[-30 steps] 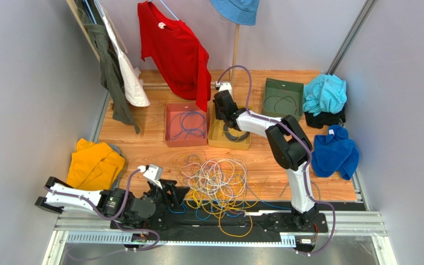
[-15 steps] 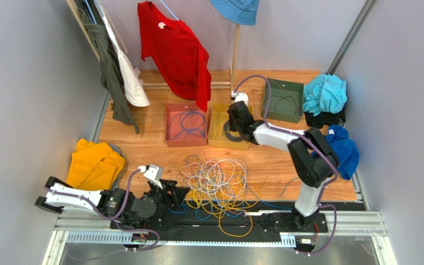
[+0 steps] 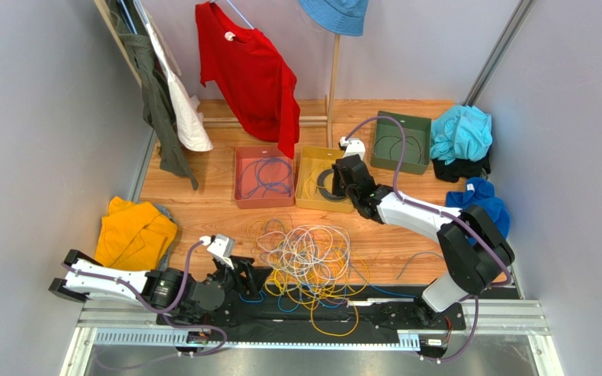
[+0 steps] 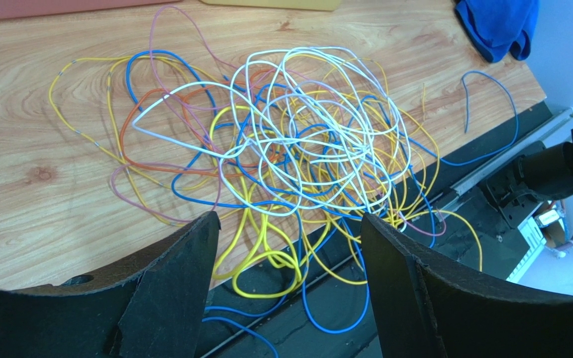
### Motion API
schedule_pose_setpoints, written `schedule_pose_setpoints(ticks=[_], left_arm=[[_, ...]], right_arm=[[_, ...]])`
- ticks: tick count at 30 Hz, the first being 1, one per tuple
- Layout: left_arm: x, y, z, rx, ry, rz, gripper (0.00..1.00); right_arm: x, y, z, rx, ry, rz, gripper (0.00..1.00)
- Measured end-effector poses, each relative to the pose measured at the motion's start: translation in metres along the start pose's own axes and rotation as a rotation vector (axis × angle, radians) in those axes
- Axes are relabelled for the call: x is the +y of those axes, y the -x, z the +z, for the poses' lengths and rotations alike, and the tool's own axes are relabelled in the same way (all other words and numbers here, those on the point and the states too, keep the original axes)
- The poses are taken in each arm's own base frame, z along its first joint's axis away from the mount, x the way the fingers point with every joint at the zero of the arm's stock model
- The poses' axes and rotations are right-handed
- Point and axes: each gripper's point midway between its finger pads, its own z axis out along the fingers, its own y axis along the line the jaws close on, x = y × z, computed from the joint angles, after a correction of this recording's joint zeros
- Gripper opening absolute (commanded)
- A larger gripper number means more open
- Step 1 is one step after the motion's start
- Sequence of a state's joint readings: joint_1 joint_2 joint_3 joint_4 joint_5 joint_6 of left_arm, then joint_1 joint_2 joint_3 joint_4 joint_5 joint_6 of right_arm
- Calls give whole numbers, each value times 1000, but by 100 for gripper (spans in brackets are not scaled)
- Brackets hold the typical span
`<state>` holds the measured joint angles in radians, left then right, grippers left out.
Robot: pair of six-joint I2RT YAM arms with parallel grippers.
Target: Untangle the cables
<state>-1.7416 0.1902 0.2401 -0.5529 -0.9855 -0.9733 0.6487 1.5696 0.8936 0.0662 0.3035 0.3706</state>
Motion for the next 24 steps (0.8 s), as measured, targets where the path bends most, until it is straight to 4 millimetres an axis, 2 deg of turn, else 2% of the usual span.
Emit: schedule_pose_setpoints(ticks=[3, 8, 13, 16, 19, 24], left_arm=[[-2, 2, 0, -6, -7, -5, 79], [-4, 3, 0, -11, -11, -8, 79], [-5, 3, 2, -19, -17, -6, 79], [-7, 4, 2, -23, -23, -8, 79], [-8, 4, 2, -25, -26, -10, 79], [-7, 3, 3, -25, -25, -5, 79]], right_arm=[[1, 4, -8, -11, 11, 12, 0], [9, 30, -38, -86, 78, 48, 0], [22, 48, -52, -116, 142, 64, 0], [29, 48, -49, -96, 168, 64, 0], [34, 42, -38, -67, 173, 59, 0], [35, 14, -2, 24, 139, 35, 1]])
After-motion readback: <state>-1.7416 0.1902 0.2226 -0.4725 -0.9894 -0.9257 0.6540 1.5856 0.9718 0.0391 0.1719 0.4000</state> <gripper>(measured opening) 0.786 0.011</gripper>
